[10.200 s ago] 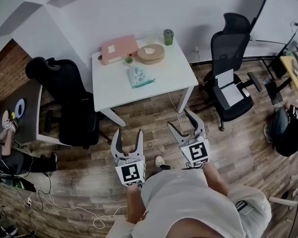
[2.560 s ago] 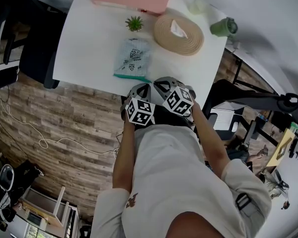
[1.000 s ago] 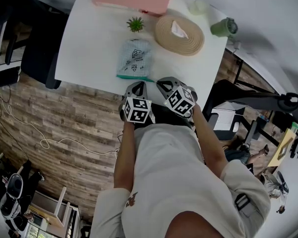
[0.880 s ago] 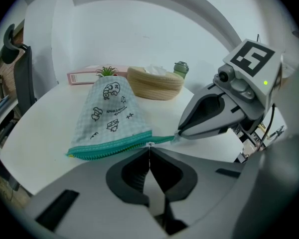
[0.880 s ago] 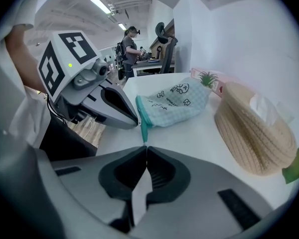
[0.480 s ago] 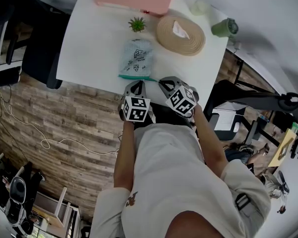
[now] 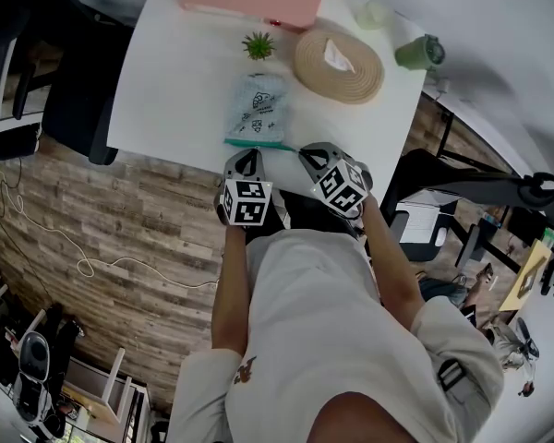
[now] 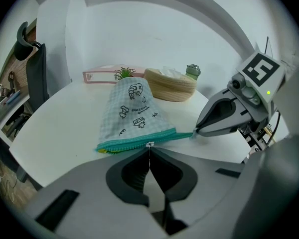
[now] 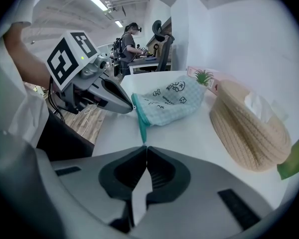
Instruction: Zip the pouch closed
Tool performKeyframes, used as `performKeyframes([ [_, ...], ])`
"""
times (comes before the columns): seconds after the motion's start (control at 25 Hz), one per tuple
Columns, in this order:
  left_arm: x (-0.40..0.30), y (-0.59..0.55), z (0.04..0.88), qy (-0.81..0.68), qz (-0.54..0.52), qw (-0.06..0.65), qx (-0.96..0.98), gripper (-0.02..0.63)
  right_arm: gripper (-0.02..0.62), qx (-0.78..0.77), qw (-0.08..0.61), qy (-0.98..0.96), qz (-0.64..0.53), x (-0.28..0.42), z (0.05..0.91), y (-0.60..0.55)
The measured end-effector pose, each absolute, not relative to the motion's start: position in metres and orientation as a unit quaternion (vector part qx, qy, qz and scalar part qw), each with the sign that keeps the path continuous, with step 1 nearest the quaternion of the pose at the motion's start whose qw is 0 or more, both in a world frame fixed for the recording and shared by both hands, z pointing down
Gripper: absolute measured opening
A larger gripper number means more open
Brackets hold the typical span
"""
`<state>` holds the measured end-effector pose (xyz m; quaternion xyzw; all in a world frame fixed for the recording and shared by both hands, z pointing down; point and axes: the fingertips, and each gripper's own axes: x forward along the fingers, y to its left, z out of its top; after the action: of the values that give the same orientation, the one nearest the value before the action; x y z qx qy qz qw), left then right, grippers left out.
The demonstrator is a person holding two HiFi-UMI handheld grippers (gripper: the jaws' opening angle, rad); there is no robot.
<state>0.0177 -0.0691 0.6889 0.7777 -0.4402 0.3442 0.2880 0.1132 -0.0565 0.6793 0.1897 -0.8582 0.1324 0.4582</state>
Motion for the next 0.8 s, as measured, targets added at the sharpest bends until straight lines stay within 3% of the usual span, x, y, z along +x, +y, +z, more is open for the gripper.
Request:
performKeyframes([
  [0.8, -0.01, -0.073, 0.683, -0.458, 0.338, 0.288, 0.77, -0.003, 0.004, 0.208, 0.463, -0.851, 0.138, 0.119, 0.678, -0.058],
])
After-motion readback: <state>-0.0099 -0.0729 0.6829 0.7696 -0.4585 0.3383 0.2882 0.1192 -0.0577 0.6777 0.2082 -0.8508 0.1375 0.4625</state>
